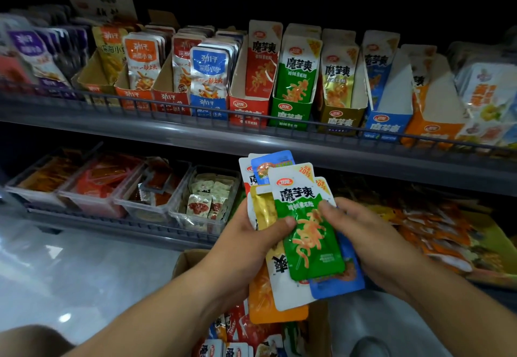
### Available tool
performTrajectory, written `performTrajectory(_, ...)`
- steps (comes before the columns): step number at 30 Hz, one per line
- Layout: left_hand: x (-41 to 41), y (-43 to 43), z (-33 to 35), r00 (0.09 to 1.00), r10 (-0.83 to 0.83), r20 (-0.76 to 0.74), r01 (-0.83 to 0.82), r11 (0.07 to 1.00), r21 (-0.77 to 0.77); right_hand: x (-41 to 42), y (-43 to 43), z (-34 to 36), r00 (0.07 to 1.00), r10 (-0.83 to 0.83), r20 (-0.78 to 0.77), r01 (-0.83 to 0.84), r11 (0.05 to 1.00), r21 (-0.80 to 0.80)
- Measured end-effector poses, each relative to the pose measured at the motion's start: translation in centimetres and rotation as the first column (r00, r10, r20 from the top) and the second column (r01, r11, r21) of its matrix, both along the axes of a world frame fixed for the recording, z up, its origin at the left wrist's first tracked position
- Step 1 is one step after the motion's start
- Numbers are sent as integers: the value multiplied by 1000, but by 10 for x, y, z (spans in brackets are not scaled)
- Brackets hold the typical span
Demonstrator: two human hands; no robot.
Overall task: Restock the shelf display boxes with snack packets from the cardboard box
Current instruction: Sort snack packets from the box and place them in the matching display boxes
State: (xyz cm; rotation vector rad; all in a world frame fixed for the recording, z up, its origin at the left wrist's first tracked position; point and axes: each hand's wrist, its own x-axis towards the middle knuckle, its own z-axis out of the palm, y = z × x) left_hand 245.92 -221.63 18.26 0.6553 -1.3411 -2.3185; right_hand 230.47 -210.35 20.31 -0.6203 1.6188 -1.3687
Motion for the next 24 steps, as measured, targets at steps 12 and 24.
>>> performTrajectory(12, 13, -2, 1, 954, -262, 146, 262, 965, 18, -44, -2, 36, 976, -191, -104, 175, 973, -148)
performTrajectory(24, 12, 2, -1, 925, -296, 236, 307, 952, -11, -49, 1, 28, 893, -30, -450, 44, 999, 20)
